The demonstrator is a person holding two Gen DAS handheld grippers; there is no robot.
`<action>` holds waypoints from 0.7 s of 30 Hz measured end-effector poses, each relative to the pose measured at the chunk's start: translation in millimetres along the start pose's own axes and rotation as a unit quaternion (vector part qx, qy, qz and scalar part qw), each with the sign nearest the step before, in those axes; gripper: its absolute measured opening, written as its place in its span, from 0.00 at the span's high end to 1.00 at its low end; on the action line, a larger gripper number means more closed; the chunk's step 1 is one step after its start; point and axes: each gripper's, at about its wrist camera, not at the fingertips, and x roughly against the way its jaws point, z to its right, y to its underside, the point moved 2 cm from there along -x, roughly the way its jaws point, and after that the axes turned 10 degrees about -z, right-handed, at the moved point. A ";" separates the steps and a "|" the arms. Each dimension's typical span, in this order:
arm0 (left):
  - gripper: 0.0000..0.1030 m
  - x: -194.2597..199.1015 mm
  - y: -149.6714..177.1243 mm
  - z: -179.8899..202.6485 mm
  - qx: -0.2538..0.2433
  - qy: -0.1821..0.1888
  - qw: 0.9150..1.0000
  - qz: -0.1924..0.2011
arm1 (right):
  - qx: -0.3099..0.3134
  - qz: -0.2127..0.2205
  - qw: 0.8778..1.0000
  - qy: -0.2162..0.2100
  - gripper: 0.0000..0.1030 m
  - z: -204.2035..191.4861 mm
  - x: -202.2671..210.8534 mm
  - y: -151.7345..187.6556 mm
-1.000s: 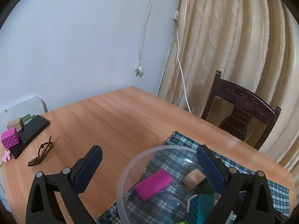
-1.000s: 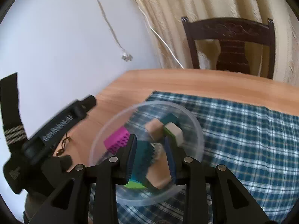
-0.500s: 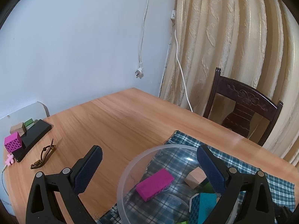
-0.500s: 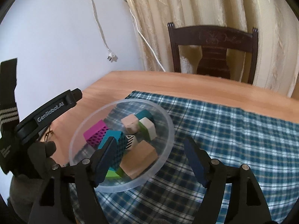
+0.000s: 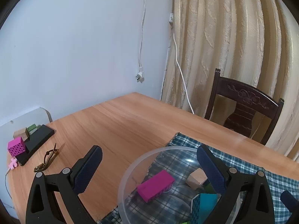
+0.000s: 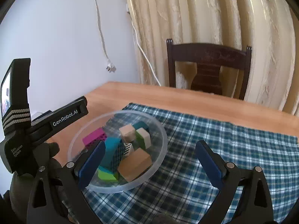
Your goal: Organize rigid objects
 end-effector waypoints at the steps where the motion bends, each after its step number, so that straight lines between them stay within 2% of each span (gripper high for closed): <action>1: 0.00 0.2 0.1 0.8 -0.002 0.000 1.000 0.000 | -0.001 -0.006 1.000 -0.002 0.05 0.7 -1.8 0.5; 12: 0.00 8.2 7.5 -2.3 -0.013 -0.010 1.000 0.014 | 0.029 -0.020 0.999 0.003 0.02 -7.5 -7.1 5.6; 21: 0.00 8.9 28.0 -18.4 -0.017 -0.022 1.000 -0.005 | 0.045 -0.016 0.999 0.011 0.02 -15.2 -3.8 8.4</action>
